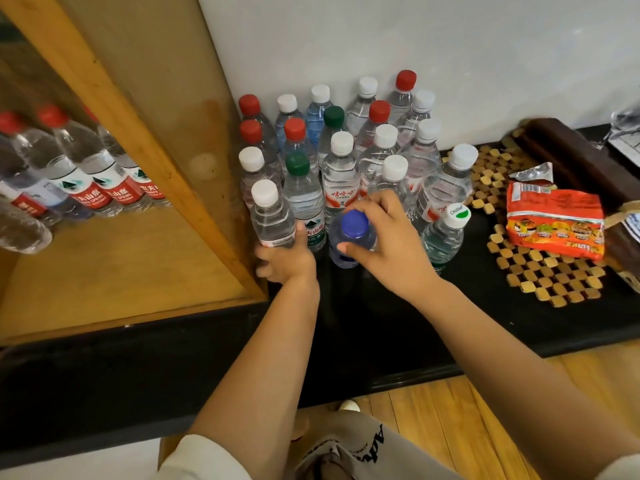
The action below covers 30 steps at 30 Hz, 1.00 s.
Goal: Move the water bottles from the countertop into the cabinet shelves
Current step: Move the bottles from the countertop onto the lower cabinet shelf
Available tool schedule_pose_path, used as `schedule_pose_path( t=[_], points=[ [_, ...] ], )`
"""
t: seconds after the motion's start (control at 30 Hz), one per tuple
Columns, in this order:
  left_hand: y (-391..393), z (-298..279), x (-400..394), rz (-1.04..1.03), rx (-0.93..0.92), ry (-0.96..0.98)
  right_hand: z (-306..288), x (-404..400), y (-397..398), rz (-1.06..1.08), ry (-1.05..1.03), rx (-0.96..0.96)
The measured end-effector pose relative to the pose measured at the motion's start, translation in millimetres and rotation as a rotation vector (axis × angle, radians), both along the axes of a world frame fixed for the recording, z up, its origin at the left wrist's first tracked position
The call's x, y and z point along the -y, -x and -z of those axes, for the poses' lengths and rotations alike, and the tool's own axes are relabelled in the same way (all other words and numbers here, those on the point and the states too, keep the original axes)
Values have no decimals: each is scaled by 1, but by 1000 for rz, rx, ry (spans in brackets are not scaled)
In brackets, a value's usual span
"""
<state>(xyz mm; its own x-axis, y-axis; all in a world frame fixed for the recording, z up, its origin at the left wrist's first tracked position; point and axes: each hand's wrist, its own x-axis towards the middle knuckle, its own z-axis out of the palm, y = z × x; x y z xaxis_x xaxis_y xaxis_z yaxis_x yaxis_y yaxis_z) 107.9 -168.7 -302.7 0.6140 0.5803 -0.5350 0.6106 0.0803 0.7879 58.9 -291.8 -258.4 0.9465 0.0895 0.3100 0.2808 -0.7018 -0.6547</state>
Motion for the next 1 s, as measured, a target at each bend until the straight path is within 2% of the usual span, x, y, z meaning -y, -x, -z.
schedule_pose_path(
  t=[0.13,0.3,0.43,0.57,0.7,0.77,0.87,0.93,1.0],
  points=[
    [13,13,-12,110,303,3,11,-2,13,-85,-173,-98],
    [29,20,-49,588,433,-80,11,-7,20,-86,-41,-78],
    [41,16,-79,969,377,-50,5,-11,16,-45,-38,-112],
    [50,7,-99,1173,298,-48,-1,-8,17,-23,-120,-181],
    [52,-7,-118,1345,186,69,4,-9,27,-36,-111,-212],
    [53,-10,-124,1401,136,93,8,-8,31,-21,-232,-274],
    [56,-10,-126,1359,121,171,22,-2,38,-130,-537,-399],
    [60,-7,-125,1296,146,229,37,-2,42,-182,-584,-458],
    [67,-1,-122,1209,168,264,50,-5,44,-119,-582,-472]
  ],
)
